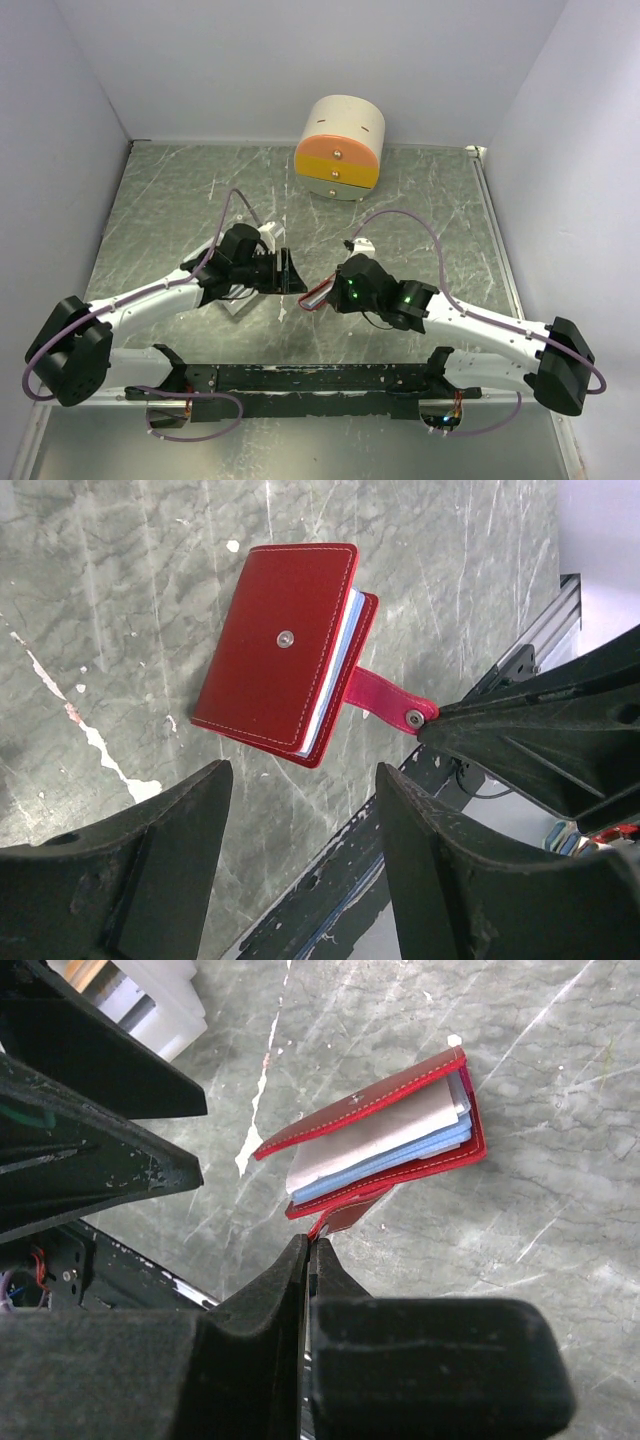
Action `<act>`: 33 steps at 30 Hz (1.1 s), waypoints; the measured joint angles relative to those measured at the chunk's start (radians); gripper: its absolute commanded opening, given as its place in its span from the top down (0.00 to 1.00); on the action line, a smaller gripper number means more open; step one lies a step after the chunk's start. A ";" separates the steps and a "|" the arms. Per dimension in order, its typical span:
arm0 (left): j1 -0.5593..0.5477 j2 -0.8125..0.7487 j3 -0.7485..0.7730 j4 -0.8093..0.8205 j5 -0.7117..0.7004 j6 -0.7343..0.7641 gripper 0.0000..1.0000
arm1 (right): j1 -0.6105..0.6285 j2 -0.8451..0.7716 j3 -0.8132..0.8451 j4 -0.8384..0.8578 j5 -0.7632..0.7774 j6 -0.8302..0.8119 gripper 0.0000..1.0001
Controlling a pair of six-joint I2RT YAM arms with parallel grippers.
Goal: Put the credit cards into the card holder
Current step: Open the card holder at the center of the board.
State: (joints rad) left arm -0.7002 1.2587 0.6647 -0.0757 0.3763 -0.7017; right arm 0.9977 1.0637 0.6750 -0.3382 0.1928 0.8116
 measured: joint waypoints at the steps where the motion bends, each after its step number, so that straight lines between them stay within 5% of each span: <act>1: -0.004 0.000 0.000 0.000 0.000 0.006 0.30 | 0.000 0.006 0.003 -0.003 0.002 0.000 1.00; 33: -0.024 0.218 0.120 0.007 0.004 0.175 0.34 | -0.022 -0.016 0.020 -0.013 0.007 -0.009 1.00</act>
State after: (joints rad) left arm -0.7238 1.4765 0.7845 -0.0689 0.3801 -0.5262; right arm 0.9760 1.0481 0.6952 -0.3508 0.2001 0.8028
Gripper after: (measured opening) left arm 0.648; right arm 0.008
